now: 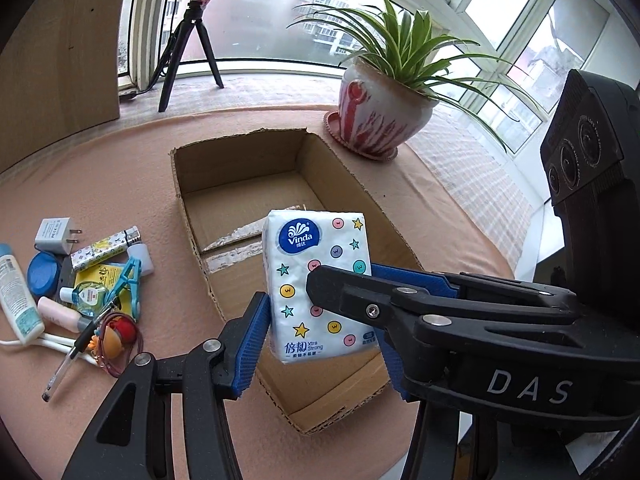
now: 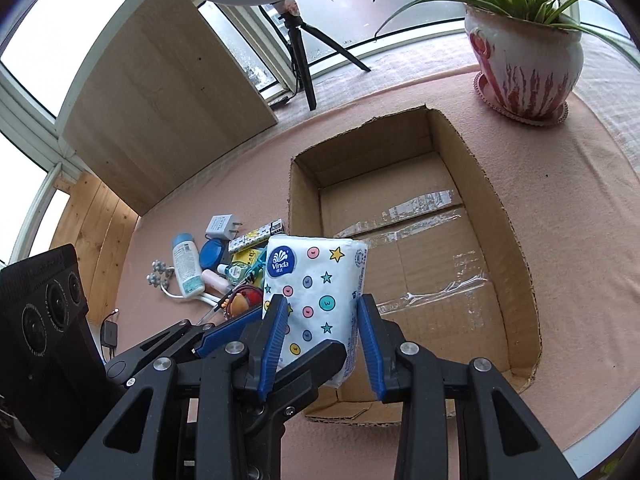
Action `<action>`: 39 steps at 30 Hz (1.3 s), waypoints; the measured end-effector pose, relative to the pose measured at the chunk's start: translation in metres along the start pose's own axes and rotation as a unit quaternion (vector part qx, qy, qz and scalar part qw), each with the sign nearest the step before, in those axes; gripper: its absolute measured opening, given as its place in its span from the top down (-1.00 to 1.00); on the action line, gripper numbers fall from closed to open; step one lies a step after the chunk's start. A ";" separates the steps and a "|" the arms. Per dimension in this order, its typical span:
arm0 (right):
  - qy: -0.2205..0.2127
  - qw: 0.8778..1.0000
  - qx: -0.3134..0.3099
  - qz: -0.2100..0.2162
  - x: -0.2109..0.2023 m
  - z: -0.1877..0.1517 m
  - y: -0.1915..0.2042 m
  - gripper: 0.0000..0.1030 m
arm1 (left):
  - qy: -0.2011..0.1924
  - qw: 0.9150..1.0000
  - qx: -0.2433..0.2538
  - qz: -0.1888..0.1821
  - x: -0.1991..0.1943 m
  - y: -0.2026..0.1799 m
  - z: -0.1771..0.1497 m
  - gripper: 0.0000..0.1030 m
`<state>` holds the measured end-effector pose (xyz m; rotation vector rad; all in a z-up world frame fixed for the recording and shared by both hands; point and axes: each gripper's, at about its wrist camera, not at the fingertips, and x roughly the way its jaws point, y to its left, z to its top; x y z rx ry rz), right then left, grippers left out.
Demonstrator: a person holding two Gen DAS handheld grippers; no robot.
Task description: Organize objects
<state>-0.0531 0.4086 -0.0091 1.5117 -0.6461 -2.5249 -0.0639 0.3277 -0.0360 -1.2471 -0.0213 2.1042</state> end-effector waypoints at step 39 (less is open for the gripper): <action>0.104 0.977 -0.182 0.029 0.134 0.032 0.150 -0.11 | -0.029 0.962 -0.221 0.157 -0.144 0.202 -0.123 -0.57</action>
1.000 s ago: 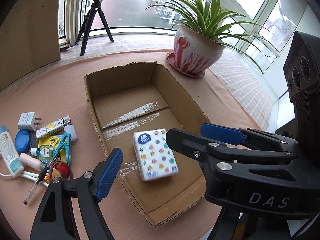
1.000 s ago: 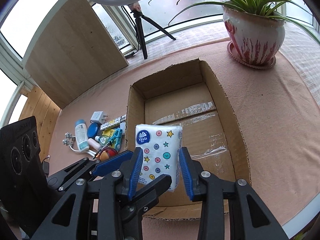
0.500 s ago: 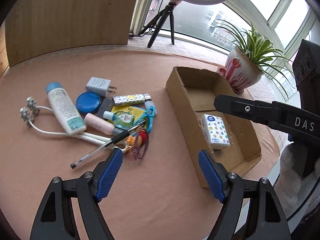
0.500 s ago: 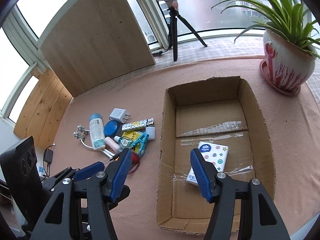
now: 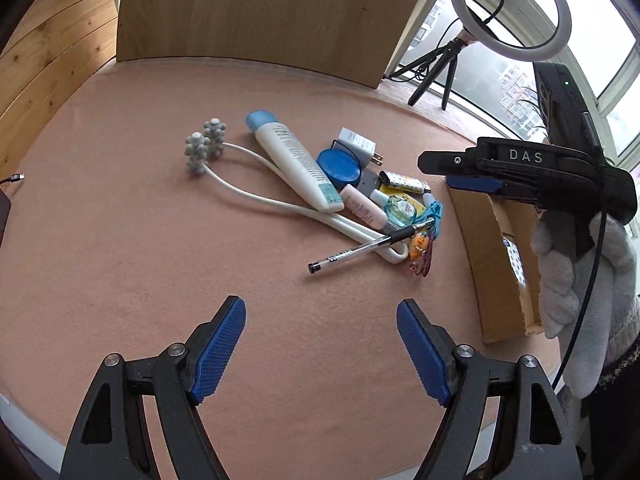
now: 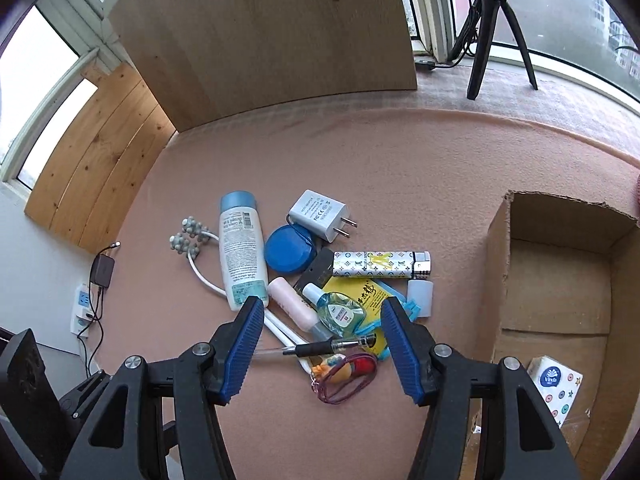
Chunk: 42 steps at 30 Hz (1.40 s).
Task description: Organize objects
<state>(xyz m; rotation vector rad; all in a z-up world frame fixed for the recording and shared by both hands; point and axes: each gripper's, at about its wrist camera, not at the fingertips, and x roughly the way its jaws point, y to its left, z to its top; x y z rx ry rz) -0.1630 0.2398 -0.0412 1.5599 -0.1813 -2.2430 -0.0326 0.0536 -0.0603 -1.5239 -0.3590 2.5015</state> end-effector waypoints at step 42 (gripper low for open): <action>0.137 0.988 -0.002 -0.071 0.049 -0.057 0.006 0.20 | 0.023 0.999 0.011 -0.033 0.007 0.045 0.013 -0.57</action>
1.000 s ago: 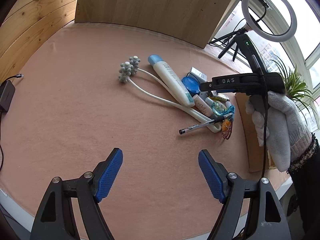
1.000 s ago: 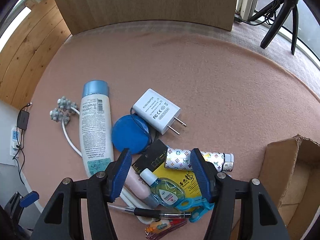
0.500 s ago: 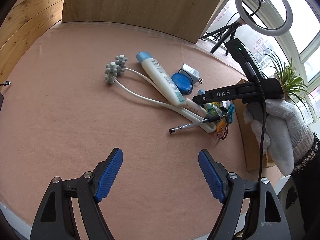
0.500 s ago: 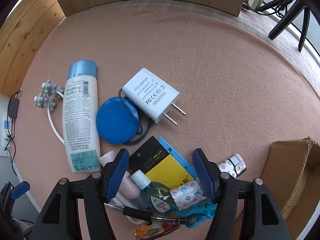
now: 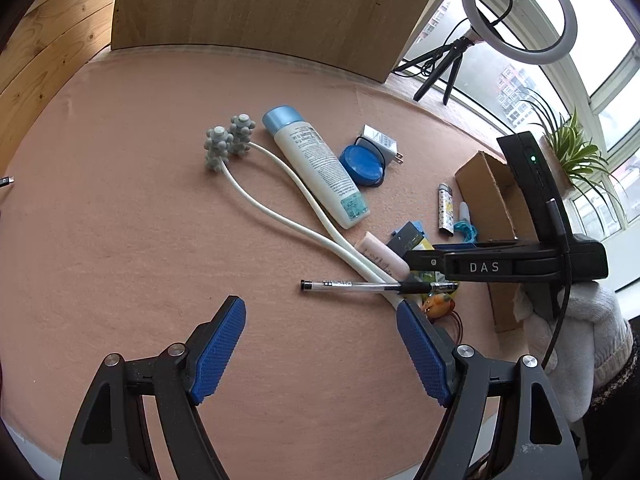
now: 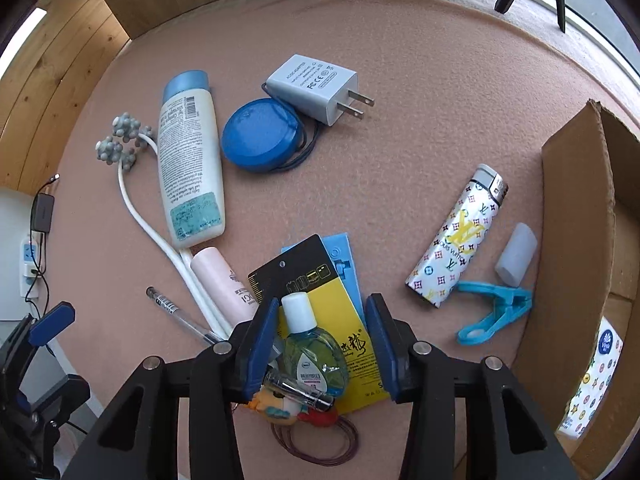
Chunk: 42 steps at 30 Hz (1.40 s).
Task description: Organize objects
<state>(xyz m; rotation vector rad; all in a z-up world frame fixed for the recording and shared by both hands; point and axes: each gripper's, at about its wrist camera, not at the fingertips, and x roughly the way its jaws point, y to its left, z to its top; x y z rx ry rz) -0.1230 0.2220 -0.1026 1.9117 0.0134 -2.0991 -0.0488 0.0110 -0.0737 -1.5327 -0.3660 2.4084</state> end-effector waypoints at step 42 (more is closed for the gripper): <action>-0.082 0.994 0.062 0.041 -0.065 -0.133 -0.050 0.45 | 0.056 0.997 0.036 0.029 0.035 -0.016 -0.026 -0.56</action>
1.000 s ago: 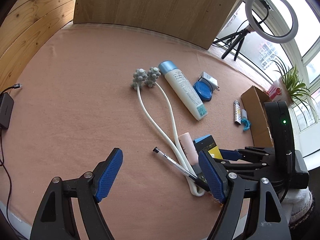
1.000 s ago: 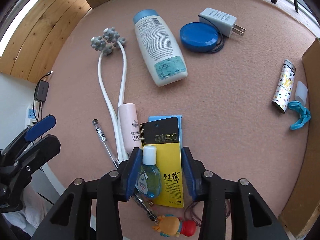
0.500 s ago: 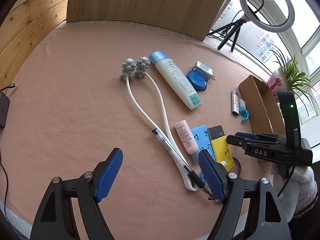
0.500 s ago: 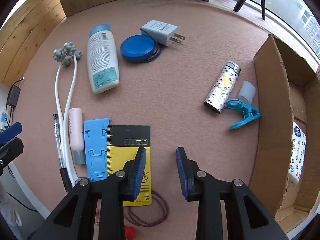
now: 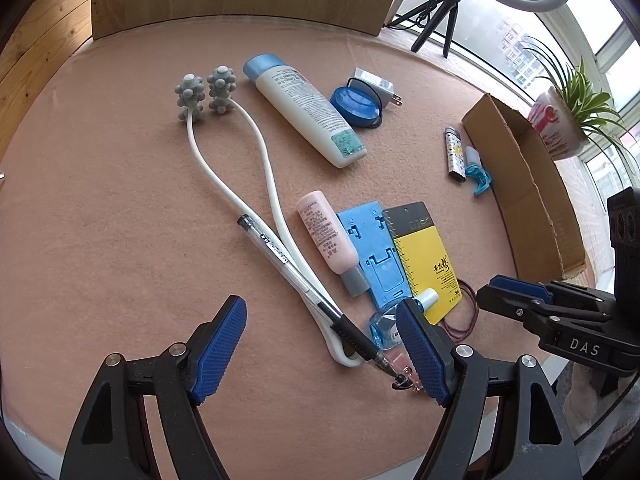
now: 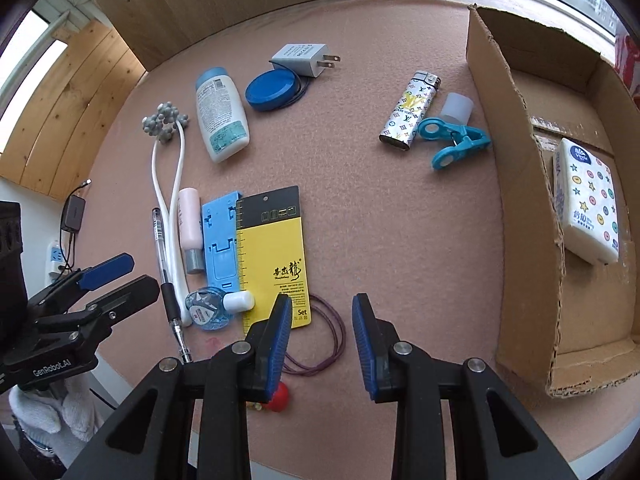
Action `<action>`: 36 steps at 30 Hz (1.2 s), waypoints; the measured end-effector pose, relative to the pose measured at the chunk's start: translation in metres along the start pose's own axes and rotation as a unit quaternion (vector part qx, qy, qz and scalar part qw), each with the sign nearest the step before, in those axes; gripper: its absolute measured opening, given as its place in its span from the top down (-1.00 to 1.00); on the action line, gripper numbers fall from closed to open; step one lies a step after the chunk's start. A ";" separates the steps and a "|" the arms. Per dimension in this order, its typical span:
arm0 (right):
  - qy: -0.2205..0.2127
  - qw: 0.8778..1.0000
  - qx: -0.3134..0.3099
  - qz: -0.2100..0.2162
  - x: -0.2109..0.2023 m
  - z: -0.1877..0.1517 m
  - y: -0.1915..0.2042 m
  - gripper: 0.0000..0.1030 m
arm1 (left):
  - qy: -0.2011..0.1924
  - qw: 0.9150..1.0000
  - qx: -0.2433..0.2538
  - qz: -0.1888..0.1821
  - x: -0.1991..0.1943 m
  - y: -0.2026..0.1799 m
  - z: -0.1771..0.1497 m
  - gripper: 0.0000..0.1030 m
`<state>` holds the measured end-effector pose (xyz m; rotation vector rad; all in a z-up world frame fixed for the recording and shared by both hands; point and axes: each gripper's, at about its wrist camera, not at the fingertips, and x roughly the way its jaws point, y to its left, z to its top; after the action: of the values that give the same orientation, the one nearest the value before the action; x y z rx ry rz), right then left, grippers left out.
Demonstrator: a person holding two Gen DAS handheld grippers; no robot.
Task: Organize objects
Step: 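Grasp the orange doll keychain with the right gripper while the left gripper grasps the pen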
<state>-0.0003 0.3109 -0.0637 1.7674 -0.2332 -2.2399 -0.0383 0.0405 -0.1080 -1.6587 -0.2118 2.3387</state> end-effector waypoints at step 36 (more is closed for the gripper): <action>0.037 0.982 -0.185 0.012 0.056 -0.015 0.123 0.32 | 0.013 0.999 -0.042 0.005 -0.004 0.036 -0.021 0.01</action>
<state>0.0169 0.1772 -0.0833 1.6302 0.1661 -2.0332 -0.0223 0.0043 -0.1214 -1.7315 -0.3000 2.3443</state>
